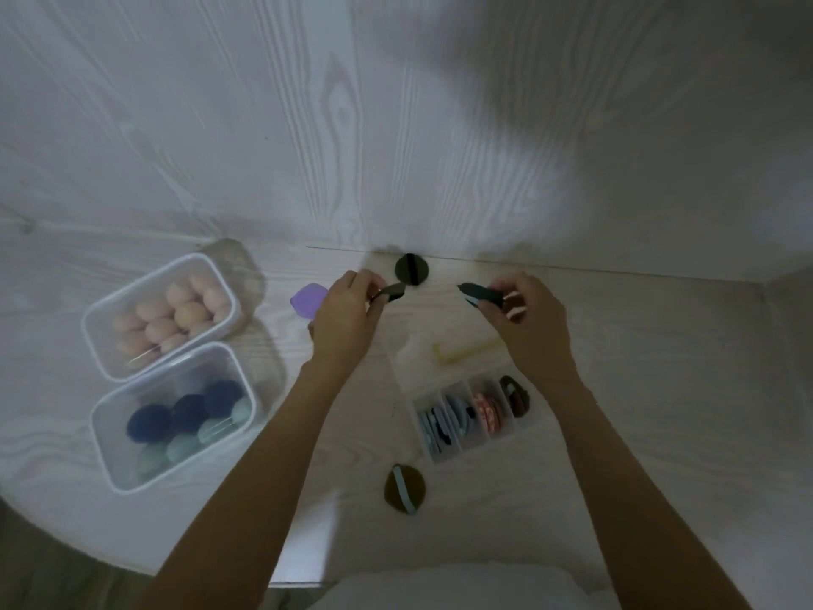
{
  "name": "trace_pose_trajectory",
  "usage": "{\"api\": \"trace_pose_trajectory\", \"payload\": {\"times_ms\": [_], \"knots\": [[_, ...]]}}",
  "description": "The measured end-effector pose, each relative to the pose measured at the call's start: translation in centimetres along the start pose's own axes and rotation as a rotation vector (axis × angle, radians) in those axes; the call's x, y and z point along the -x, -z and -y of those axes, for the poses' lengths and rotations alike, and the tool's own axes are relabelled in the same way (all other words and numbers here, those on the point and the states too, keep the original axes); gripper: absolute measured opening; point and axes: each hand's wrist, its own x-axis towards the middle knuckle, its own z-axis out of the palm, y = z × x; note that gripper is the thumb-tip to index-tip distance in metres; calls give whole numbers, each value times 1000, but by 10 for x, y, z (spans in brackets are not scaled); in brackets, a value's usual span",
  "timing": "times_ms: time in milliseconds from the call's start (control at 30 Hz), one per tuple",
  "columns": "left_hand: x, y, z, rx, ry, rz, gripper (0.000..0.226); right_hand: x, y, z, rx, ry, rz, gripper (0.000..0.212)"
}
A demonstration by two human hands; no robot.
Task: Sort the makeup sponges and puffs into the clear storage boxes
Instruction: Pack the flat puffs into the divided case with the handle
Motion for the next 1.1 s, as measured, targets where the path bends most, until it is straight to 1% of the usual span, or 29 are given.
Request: {"api": "trace_pose_trajectory", "payload": {"times_ms": [67, 100, 167, 233, 333, 433, 500, 567, 633, 667, 733, 900, 967, 1033, 1067, 1100], "knots": [[14, 8, -29, 96, -92, -41, 9, 37, 27, -11, -10, -112, -57, 14], [20, 9, -44, 150, -141, -27, 10, 53, 36, -20, -10, -171, -78, 14], [27, 3, -77, 220, -275, 58, 13, 80, 54, -42, -21, -276, -126, 15], [28, -12, -103, 210, -423, 168, 14, 98, 68, -58, -48, -344, -183, 14], [26, -45, -130, 94, -631, 294, 10, 116, 88, -68, -86, -404, -272, 12], [22, -73, -139, -50, -769, 392, 7, 125, 99, -74, -72, -412, -317, 13], [19, -86, -138, -147, -834, 470, 8, 129, 100, -75, -62, -409, -332, 14], [18, -95, -137, -274, -890, 578, 14, 131, 99, -75, -54, -403, -337, 15], [20, -98, -132, -356, -932, 632, 18, 131, 96, -73, -48, -398, -328, 14], [21, -98, -129, -391, -944, 638, 19, 130, 95, -72, -42, -394, -318, 14], [24, -98, -124, -439, -973, 598, 18, 127, 90, -72, -23, -385, -287, 12], [25, -98, -111, -394, -987, 542, 13, 112, 63, -72, 44, -361, -207, 11], [25, -100, -108, -360, -999, 510, 10, 106, 50, -72, 134, -352, -212, 11], [26, -101, -106, -332, -1020, 483, 7, 101, 41, -74, 294, -303, -229, 12], [27, -101, -105, -326, -1028, 474, 8, 99, 36, -77, 397, -258, -232, 14], [27, -100, -105, -321, -1034, 461, 15, 98, 33, -78, 486, -225, -236, 17]]}}
